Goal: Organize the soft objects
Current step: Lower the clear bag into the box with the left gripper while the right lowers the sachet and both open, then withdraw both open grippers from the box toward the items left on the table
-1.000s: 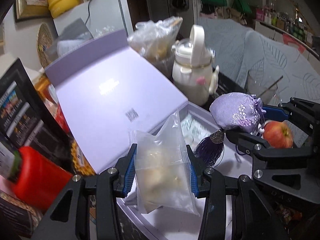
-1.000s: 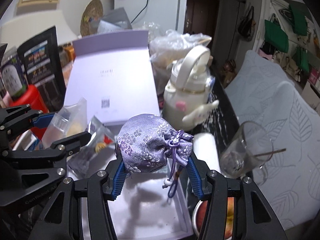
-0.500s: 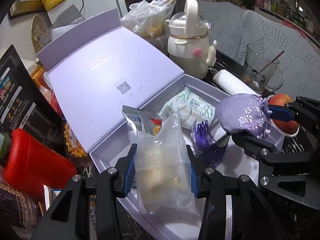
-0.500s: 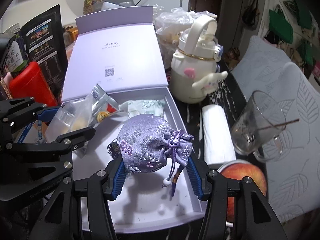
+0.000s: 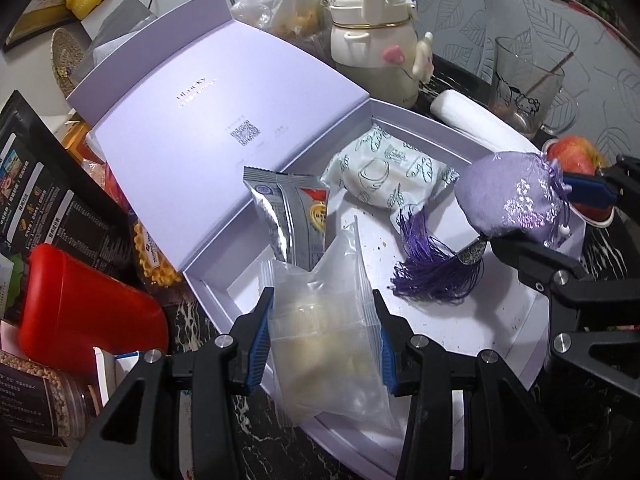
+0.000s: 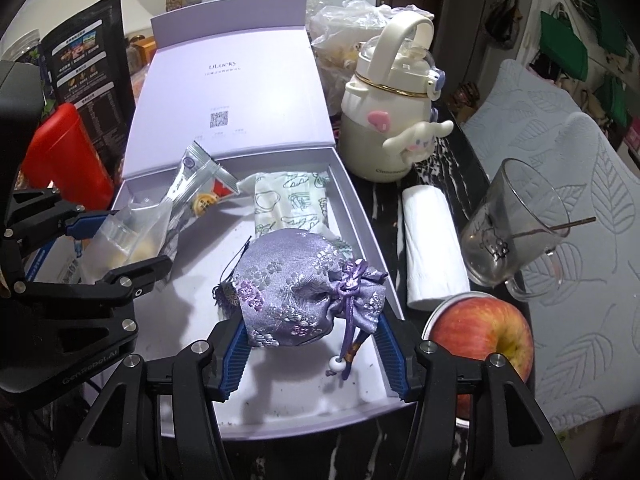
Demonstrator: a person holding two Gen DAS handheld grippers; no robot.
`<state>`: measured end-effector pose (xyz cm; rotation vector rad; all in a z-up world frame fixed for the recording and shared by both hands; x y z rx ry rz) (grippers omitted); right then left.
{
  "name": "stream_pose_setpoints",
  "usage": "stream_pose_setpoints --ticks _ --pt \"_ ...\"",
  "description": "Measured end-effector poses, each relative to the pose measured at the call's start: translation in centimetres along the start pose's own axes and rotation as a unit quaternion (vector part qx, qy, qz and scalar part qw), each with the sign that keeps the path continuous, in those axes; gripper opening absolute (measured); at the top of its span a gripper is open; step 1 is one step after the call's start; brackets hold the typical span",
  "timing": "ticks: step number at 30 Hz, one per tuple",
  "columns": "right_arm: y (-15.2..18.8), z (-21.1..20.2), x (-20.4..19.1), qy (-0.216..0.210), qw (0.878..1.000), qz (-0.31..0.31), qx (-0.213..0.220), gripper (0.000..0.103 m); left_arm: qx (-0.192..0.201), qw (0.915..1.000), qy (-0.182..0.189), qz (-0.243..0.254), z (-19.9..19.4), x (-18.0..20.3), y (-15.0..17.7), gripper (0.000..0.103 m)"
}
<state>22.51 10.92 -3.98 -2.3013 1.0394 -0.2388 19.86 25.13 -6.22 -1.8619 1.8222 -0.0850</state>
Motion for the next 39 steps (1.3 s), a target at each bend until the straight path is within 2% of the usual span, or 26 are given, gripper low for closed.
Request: stream_pose_setpoints --ticks 6,9,11,12,18,25,31,39 --pt "0.2 -0.4 -0.2 0.007 1.0 0.0 -0.003 0.063 -0.011 0.9997 0.017 -0.015 0.2 -0.5 0.2 0.047" --pt "0.2 -0.6 -0.2 0.012 1.0 0.001 -0.003 0.068 -0.019 0.9995 0.018 -0.018 0.1 -0.6 0.3 0.055" --pt "0.2 -1.0 -0.3 0.015 1.0 0.002 0.0 0.071 -0.016 0.9997 0.009 -0.018 -0.3 -0.6 0.4 0.065" --pt "0.2 -1.0 -0.3 0.017 1.0 0.002 0.0 0.072 -0.012 0.9998 0.005 -0.018 -0.7 -0.5 0.3 0.066" --pt "0.2 -2.1 -0.3 0.025 1.0 -0.001 0.01 0.074 0.004 0.9998 0.003 -0.021 -2.3 -0.4 0.2 0.068" --pt "-0.7 -4.2 -0.4 0.027 0.999 -0.002 0.033 0.074 0.035 0.9989 -0.001 -0.029 -4.9 -1.1 -0.3 0.068" --pt "-2.4 -7.3 -0.7 0.02 0.997 0.001 0.069 0.074 0.077 0.9959 -0.016 -0.045 -8.9 -2.6 -0.9 0.068" --pt "-4.1 -13.3 -0.6 0.013 0.991 0.005 0.134 0.074 0.15 0.9866 -0.03 -0.057 -15.5 -3.7 -1.0 0.068"
Point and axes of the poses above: each gripper's, at about its wrist camera, not at the fingertips, and z roughly the way its jaws point, x to its right, y to its underside, the point moved 1 cm from there along z, roughly the way its jaws point, and after that the axes turned 13 degrees about z, right-handed, at the moved point
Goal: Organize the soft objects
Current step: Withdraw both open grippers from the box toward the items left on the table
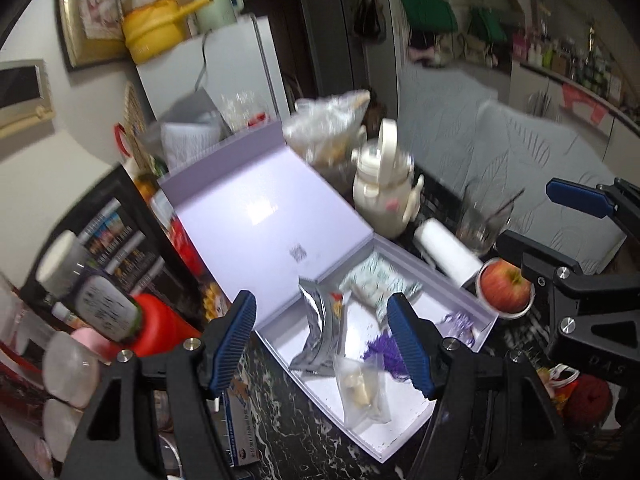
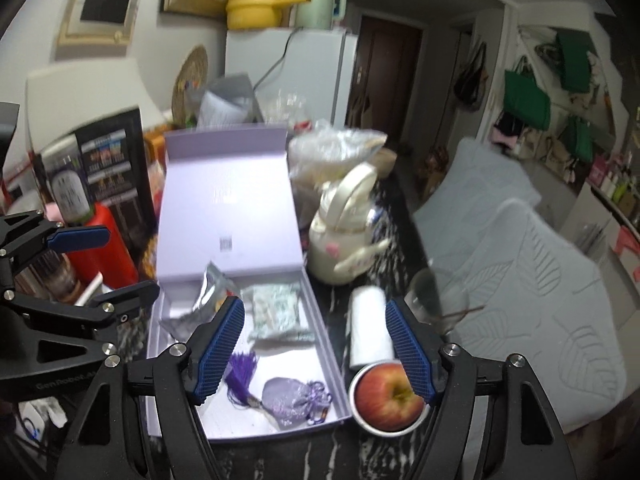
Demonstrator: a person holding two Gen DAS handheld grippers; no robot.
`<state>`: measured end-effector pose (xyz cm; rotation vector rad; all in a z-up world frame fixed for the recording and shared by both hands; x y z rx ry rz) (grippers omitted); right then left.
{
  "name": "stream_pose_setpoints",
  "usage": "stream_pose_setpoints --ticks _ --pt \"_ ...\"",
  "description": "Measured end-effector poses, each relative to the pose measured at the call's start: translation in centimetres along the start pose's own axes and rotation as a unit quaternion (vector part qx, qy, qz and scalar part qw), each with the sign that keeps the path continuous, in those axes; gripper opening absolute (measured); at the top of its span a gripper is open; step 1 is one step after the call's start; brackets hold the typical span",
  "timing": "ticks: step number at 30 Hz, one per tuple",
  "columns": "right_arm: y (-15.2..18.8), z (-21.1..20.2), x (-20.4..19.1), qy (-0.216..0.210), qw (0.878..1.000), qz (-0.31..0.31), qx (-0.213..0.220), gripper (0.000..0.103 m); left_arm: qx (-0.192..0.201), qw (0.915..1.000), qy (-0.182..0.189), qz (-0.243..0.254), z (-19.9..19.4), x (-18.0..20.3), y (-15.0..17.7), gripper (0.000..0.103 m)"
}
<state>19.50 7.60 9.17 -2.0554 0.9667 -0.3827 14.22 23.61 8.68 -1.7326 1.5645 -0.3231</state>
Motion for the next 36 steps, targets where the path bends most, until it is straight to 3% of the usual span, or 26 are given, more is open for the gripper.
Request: stream_pose_setpoints --ticks 4,7,13,17,22,36 --pt "-0.9 -2.9 0.3 -0.001 0.999 0.003 0.034 0.077 0.04 0.9991 -0.009 0.0 -3.3 0.0 -0.4 0.069" --pt "-1.2 -5.3 0.5 -0.001 0.998 0.002 0.06 0.078 0.068 0.9976 -0.014 0.001 -5.6 0.3 -0.3 0.08" --pt "-0.8 -10.2 0.9 0.003 0.995 0.005 0.103 0.085 0.112 0.9937 -0.008 0.006 -9.7 1.3 0.6 0.083" --pt "0.4 -12.9 1.0 0.006 0.993 0.002 0.121 0.092 0.124 0.9923 0.003 0.006 -11.3 2.2 1.4 0.083" --pt "2.7 -15.5 1.0 0.016 0.99 -0.007 0.138 0.092 0.136 0.9903 0.011 0.025 -12.8 4.2 3.1 0.083" --pt "12.0 -19.4 2.7 0.03 0.992 0.028 0.118 0.092 0.131 0.9862 0.075 0.068 -14.2 10.1 8.7 0.083"
Point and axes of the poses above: each gripper's, at about its wrist camera, not at the fingertips, and z roughly the way its jaws point, x to its right, y to its underside, the point moved 1 cm from there along z, roughly the way its jaws point, and after that the axes turned 13 degrees about z, right-handed, at the moved point
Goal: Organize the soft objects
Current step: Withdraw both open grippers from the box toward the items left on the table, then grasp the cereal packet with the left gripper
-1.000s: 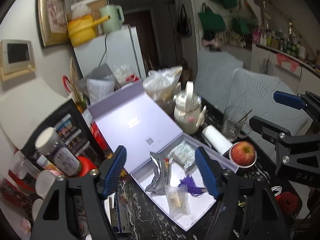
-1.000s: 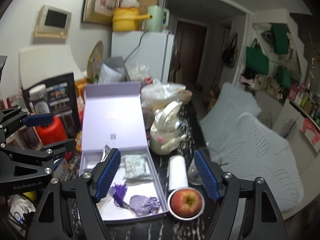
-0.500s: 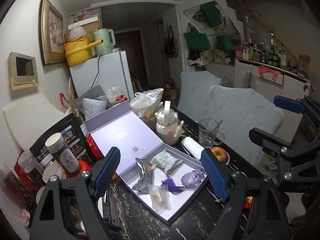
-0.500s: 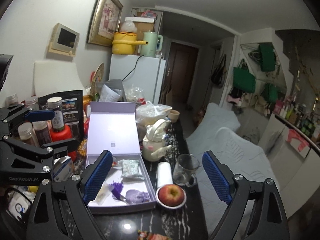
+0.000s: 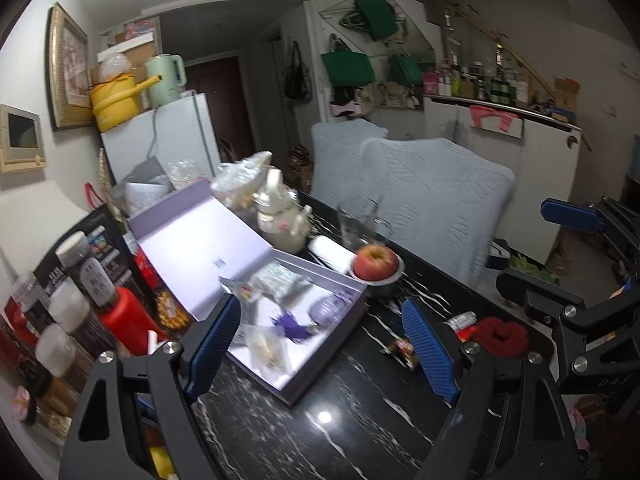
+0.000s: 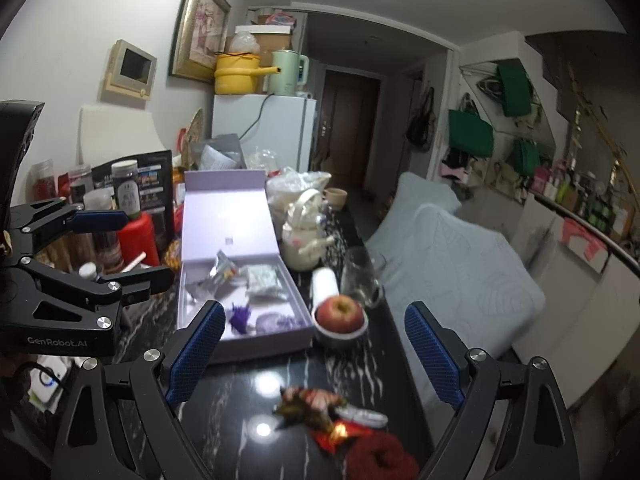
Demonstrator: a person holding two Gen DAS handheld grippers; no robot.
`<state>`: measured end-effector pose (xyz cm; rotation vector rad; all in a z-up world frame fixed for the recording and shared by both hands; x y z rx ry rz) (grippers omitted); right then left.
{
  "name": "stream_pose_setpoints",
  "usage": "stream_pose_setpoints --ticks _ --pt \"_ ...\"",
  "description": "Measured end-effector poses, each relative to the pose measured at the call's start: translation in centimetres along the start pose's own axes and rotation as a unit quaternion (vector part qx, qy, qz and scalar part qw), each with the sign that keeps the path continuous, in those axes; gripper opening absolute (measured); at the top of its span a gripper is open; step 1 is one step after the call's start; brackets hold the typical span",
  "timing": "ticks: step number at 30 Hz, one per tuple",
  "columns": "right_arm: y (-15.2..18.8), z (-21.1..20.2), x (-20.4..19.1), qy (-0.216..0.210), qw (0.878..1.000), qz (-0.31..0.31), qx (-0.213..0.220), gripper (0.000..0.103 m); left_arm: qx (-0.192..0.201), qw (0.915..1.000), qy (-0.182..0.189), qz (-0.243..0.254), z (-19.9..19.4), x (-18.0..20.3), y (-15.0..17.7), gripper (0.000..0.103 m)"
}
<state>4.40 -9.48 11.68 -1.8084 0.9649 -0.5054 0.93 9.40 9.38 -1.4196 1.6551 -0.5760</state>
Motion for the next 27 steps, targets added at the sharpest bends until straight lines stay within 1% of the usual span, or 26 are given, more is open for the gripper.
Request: stream_pose_setpoints --ticks 3,6,12,19,23,27 --pt "1.6 -1.1 0.8 0.009 1.0 0.013 -0.004 0.092 -0.004 0.9998 0.018 0.005 0.0 1.4 0.8 0.083" --pt "3.3 -2.2 1.7 0.023 0.999 0.026 -0.01 0.092 -0.009 0.9989 0.043 0.013 0.2 2.9 1.5 0.083" --pt "6.5 -4.1 3.8 0.049 0.996 0.066 -0.027 0.092 -0.027 0.9951 0.089 0.032 1.3 6.5 2.8 0.083" --pt "10.4 -5.0 6.0 0.077 0.991 0.098 -0.058 0.092 -0.055 0.9859 0.149 0.053 3.2 10.6 5.1 0.083" --pt "12.6 -5.1 7.1 0.093 0.986 0.115 -0.072 0.092 -0.08 0.9802 0.173 0.053 4.6 12.2 6.3 0.083" --pt "14.8 -4.9 8.2 0.108 0.981 0.132 -0.089 0.092 -0.094 0.9763 0.19 0.044 6.0 13.1 7.3 0.083"
Point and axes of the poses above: each gripper's, at about its wrist camera, not at the fingertips, and z roughly the way its jaws point, x to its right, y to its underside, the point moved 1 cm from there along z, roughly the way its jaws point, and after that the axes turned 13 degrees about z, right-handed, at the moved point
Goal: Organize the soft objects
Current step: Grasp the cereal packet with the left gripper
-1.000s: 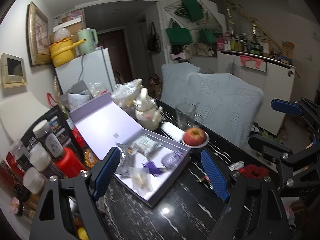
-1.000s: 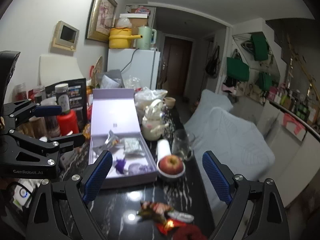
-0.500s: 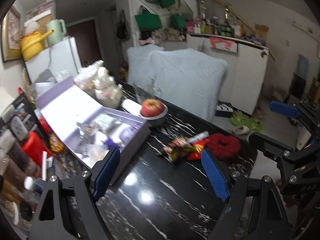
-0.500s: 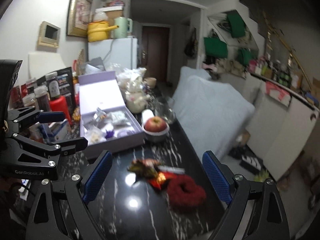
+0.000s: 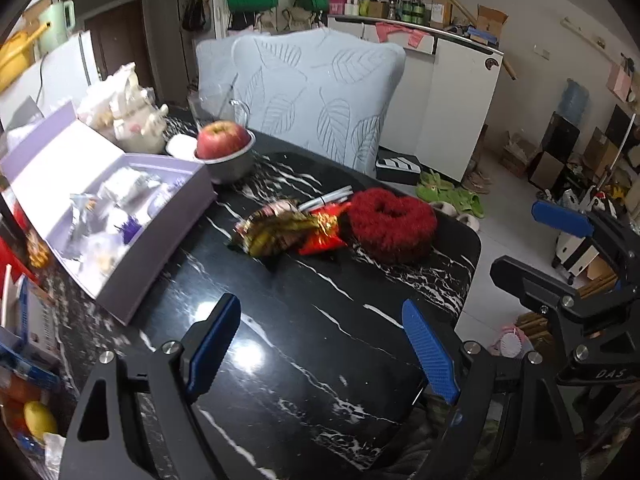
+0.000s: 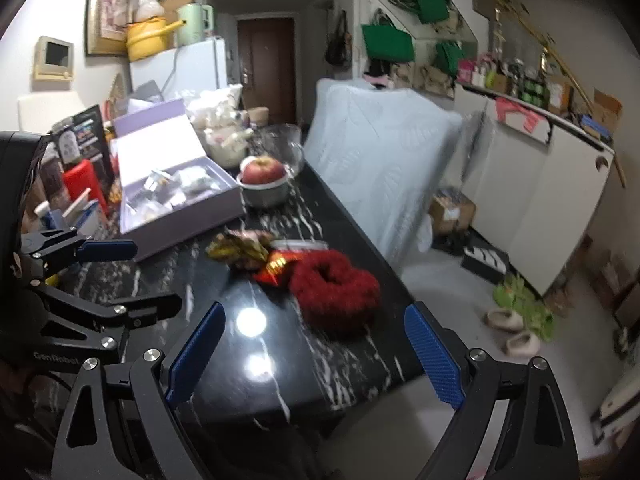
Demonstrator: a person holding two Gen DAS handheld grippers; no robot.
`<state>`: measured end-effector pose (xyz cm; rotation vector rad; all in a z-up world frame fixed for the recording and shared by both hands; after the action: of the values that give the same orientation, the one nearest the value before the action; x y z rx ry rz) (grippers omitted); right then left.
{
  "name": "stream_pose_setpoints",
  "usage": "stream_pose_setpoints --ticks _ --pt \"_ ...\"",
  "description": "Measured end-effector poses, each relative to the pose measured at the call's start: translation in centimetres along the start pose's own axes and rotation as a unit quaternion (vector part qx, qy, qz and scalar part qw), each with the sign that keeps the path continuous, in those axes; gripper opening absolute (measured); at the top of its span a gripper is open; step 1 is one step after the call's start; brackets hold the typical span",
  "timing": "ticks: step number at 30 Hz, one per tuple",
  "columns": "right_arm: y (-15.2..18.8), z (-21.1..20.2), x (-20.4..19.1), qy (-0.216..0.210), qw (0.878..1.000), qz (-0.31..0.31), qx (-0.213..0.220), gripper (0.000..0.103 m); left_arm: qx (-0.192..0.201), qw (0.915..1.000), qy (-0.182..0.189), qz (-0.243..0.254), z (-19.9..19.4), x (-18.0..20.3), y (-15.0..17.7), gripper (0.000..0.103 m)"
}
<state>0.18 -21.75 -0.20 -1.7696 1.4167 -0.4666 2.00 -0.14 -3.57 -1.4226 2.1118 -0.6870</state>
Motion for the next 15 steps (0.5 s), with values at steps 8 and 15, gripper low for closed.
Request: stream_pose_setpoints --ticks 8,15 --pt "1.8 1.7 2.1 0.01 0.999 0.029 -0.02 0.092 -0.01 0.9997 -0.006 -0.022 2.6 -0.8 0.5 0.083" --pt "2.3 4.1 3.6 0.012 0.998 0.041 -0.039 0.092 -0.01 0.9992 -0.012 -0.037 4.1 -2.1 -0.2 0.083"
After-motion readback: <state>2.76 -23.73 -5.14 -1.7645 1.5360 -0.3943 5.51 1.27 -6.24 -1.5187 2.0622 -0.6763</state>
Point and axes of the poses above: each gripper's, at about its wrist camera, not at the fingertips, and z roughly the way its jaws point, x to its right, y to its underside, the point moved 1 cm from there along z, roughly the way its jaws point, and after that the axes turned 13 degrees about z, right-handed, at the moved point
